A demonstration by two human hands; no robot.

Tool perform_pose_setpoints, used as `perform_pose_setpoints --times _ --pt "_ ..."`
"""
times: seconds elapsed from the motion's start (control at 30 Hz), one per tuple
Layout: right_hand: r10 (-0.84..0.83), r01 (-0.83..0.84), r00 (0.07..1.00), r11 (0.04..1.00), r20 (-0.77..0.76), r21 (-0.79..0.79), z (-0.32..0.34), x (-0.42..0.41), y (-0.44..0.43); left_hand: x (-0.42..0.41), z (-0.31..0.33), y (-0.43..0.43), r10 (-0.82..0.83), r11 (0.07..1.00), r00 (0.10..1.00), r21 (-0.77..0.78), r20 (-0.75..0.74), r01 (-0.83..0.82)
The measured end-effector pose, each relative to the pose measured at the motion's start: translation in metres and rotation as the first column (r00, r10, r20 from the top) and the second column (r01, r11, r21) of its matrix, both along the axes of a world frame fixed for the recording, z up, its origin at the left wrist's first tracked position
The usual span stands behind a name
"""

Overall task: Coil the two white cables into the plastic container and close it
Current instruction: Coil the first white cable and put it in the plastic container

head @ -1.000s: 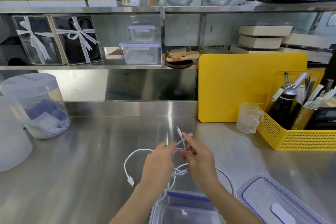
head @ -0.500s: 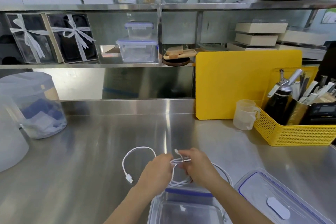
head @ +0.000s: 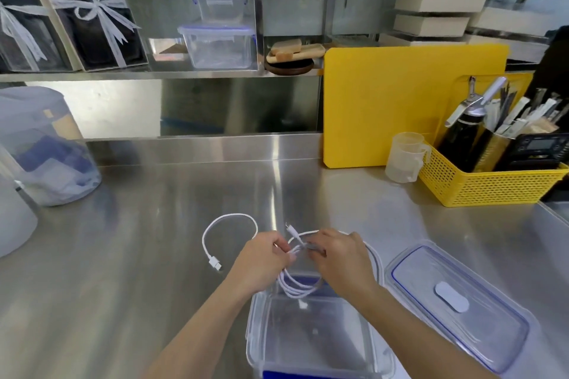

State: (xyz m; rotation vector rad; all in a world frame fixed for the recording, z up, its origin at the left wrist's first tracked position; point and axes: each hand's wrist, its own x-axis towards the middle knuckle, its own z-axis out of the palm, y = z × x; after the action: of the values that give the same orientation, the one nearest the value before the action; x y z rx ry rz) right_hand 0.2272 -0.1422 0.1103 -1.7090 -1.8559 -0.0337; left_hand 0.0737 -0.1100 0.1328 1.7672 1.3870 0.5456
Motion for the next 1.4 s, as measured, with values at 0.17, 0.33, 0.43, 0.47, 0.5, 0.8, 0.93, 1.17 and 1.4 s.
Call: perform_pose_setpoints --times 0.17,0.33,0.43,0.47,0.5,0.8,0.93,1.17,1.4 --pt "-0.025 0.03 0.948 1.0 0.316 -0.011 -0.016 0.002 -0.014 -0.002 -0.006 -0.011 0.005 0.999 0.981 0.04 -0.195 0.003" --pt "0.13 -0.081 0.923 0.986 0.362 -0.147 -0.032 -0.004 -0.022 0.004 -0.024 -0.027 -0.146 0.944 0.817 0.169 -0.557 0.284" --pt "0.124 -0.055 0.95 0.97 0.288 -0.236 -0.041 -0.01 -0.026 0.004 -0.037 -0.037 -0.045 0.856 0.71 0.339 -0.703 0.39" --pt "0.125 -0.053 0.954 0.965 0.272 -0.258 -0.047 -0.011 -0.026 0.004 -0.041 -0.04 -0.028 0.831 0.697 0.371 -0.717 0.415" --pt "0.137 -0.059 0.959 0.953 0.248 -0.296 -0.054 -0.012 -0.026 0.004 -0.045 -0.041 -0.014 0.808 0.667 0.385 -0.745 0.447" --pt "0.154 0.056 0.934 0.829 0.323 -0.556 -0.061 -0.032 -0.026 0.003 -0.069 -0.041 -0.193 0.746 0.432 0.154 -0.881 0.648" --pt "0.129 0.038 0.96 0.818 0.248 -0.573 -0.068 -0.032 -0.022 0.006 -0.079 -0.037 -0.187 0.708 0.329 0.104 -0.926 0.698" --pt "0.177 -0.001 0.951 0.821 0.253 -0.571 -0.064 -0.026 -0.021 0.004 -0.075 -0.032 -0.259 0.712 0.394 0.102 -0.882 0.695" --pt "0.262 -0.069 0.958 0.605 0.117 -0.793 -0.023 -0.011 -0.008 -0.002 -0.036 -0.008 -0.282 0.787 0.602 0.18 -0.747 0.591"
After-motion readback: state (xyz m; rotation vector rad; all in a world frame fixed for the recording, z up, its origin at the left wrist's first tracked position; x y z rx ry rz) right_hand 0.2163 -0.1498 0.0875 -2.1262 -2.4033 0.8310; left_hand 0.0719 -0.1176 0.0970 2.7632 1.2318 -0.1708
